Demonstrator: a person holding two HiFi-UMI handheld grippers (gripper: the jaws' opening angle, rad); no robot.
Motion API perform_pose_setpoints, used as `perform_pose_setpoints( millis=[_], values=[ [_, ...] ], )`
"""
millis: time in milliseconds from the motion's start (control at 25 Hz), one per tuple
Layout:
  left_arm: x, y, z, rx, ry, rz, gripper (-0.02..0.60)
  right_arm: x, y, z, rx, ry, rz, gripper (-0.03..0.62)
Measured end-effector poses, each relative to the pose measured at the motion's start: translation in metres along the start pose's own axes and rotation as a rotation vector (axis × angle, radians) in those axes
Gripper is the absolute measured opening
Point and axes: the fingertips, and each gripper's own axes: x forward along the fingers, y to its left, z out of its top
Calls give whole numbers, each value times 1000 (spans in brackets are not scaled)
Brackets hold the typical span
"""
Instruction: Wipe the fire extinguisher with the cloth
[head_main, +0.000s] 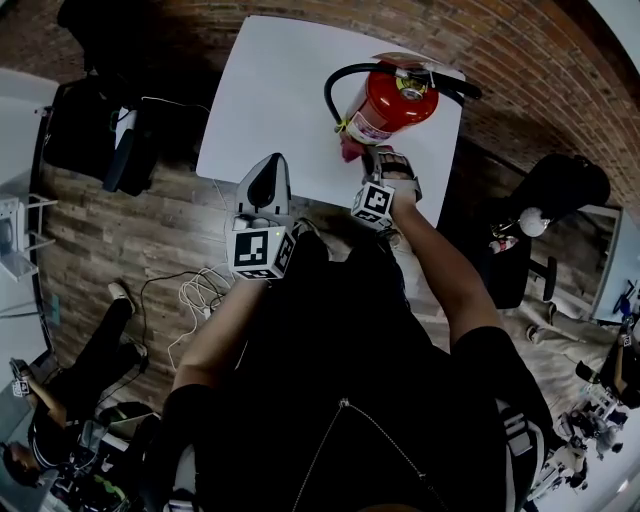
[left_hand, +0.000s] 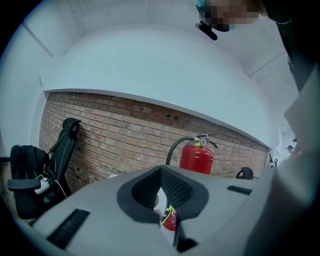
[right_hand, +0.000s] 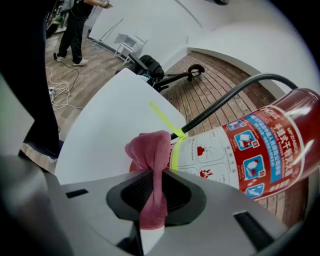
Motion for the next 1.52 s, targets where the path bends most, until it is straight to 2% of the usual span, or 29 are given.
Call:
perform_pose_setpoints(
  millis=[680, 1160, 1520],
  values=[
    [4, -8, 11, -24, -34, -38, 8, -59, -62, 15, 27, -7, -75, 69],
    [4, -12, 11, -29, -46, -54, 8, -113, -118, 28, 88, -37, -168, 69],
    [2, -13, 19, -35, -64, -58, 8, -159, -161, 43, 52, -64, -245, 69]
  ],
)
